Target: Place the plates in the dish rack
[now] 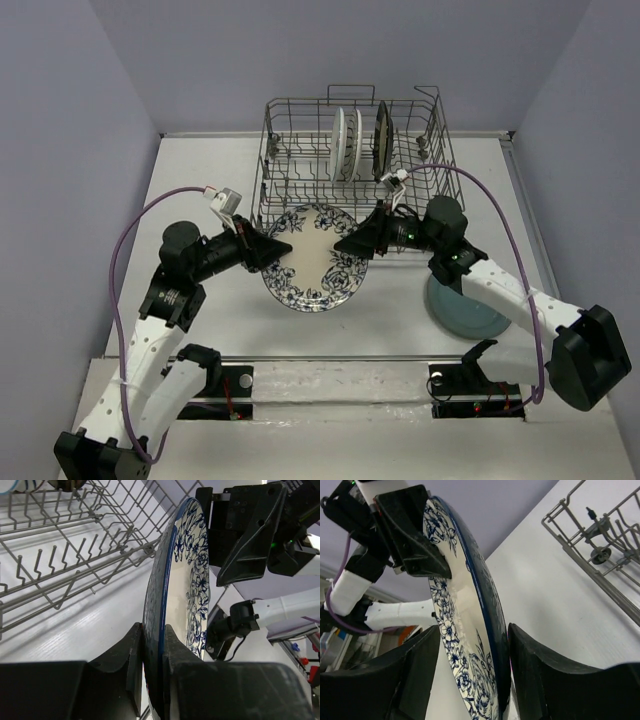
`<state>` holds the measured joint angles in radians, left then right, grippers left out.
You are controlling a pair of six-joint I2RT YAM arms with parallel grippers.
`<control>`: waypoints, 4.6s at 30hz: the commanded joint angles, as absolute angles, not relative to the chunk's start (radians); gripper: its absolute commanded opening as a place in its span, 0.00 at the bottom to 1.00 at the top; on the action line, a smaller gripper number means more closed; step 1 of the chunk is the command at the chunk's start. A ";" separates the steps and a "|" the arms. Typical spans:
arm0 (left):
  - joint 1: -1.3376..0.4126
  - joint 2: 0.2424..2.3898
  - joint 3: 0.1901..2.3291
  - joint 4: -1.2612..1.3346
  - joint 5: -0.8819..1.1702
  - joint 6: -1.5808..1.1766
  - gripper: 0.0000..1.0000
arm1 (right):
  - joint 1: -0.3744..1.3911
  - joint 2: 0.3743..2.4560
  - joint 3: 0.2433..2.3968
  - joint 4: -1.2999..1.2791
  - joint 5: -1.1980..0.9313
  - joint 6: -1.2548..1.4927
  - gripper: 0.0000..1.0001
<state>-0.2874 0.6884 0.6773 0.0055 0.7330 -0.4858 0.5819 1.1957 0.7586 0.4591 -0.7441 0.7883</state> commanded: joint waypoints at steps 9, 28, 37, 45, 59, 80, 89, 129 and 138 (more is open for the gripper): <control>-0.287 0.644 0.755 0.111 0.698 -0.461 0.14 | 0.588 1.167 0.864 0.450 -0.868 0.718 0.07; -0.374 0.401 0.703 -0.176 -0.095 -0.229 0.99 | 0.588 1.449 1.475 0.048 -0.007 0.660 0.07; -0.459 0.357 0.663 -0.149 -0.089 -0.230 0.99 | 0.715 1.828 1.997 -0.084 0.579 0.482 0.07; -0.538 0.342 0.661 -0.160 -0.112 -0.232 0.99 | 0.796 2.212 2.523 -0.085 0.910 0.126 0.07; -0.606 0.359 0.661 -0.161 -0.127 -0.233 0.99 | 0.825 2.447 2.628 0.379 1.137 -0.382 0.07; -0.603 0.374 0.663 -0.158 -0.133 -0.232 0.99 | 0.825 2.519 2.629 0.351 1.094 -0.232 0.07; -0.601 0.376 0.663 -0.155 -0.127 -0.230 0.99 | 0.834 2.522 2.666 0.379 1.048 -0.265 0.07; -0.591 0.399 0.664 -0.153 -0.132 -0.236 0.99 | 0.873 2.548 2.413 0.423 1.066 -0.227 0.47; -0.578 0.381 0.675 -0.181 -0.274 -0.241 0.99 | 0.873 2.300 2.195 0.344 0.968 -0.023 0.62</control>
<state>-0.5869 0.3965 0.6666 -0.2008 -0.1642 -0.2443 0.8654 2.5000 2.2456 0.3046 1.0199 -0.1768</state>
